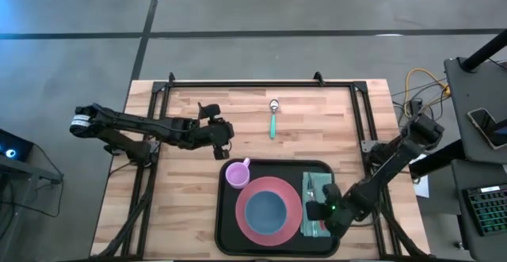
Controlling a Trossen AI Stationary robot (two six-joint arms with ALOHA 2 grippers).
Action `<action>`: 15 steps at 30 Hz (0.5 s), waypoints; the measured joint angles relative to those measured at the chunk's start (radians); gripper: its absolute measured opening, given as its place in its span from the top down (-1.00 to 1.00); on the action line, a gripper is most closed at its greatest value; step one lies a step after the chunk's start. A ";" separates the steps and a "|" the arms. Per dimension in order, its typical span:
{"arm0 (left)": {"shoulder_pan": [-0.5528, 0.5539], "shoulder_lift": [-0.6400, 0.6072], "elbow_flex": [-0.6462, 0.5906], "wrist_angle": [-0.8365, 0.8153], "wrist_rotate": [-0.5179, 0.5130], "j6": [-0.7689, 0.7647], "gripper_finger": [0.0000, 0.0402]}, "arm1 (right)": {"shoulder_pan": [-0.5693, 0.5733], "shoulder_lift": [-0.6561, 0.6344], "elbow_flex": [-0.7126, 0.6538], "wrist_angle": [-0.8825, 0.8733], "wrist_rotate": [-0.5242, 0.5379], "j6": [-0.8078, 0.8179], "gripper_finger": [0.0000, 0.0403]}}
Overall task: Set up tray
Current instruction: Put the orange knife on the blue napkin to the right of the blue fork
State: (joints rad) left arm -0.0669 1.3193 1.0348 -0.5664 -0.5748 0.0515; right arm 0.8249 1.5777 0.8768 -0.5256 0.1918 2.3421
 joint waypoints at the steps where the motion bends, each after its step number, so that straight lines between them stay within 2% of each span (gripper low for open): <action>1: 0.000 0.000 0.000 -0.007 0.000 -0.011 0.49 | 0.000 0.014 0.012 -0.005 0.016 -0.002 0.93; 4: 0.000 0.000 0.005 -0.034 0.001 -0.042 0.49 | 0.000 0.050 0.069 -0.044 0.095 -0.022 0.93; 15: 0.000 0.000 0.008 -0.047 0.001 -0.051 0.49 | 0.002 0.095 0.293 -0.410 0.126 -0.031 0.93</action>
State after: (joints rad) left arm -0.0673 1.3193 1.0428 -0.6136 -0.5743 0.0009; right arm 0.8268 1.6730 1.1696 -0.9358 0.3176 2.3116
